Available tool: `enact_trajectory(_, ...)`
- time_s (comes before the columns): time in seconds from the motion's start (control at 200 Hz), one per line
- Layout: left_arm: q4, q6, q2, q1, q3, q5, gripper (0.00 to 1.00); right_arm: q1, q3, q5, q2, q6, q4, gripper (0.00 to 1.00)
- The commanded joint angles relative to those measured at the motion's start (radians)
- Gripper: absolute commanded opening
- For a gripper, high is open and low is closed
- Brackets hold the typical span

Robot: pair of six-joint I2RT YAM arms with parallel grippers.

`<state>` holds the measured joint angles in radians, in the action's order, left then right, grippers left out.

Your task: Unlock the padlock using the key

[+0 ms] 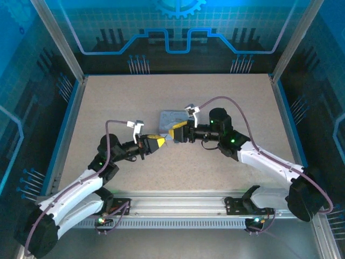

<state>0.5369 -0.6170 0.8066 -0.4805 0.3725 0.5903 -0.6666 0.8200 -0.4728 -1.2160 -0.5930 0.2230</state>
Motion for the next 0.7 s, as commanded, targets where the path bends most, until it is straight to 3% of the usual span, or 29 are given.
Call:
enact_trajectory(0.0,-0.138,0.085,-0.055,0.007,-0.005,-0.041,0.00,-0.002,-0.018,0.160,0.026,-0.008,-0.087,0.57)
enact_trajectory(0.21,-0.461,0.180,-0.172,0.007,0.017,-0.171,0.00,-0.134,0.054,0.540,-0.060,0.062,-0.339,0.61)
enact_trajectory(0.365,-0.617,0.212,-0.271,0.007,-0.002,-0.248,0.00,-0.253,0.130,0.824,-0.215,-0.023,-0.453,0.59)
enact_trajectory(0.695,-0.781,0.256,-0.409,0.008,-0.013,-0.275,0.00,-0.294,0.316,1.041,-0.548,-0.174,-0.583,0.54)
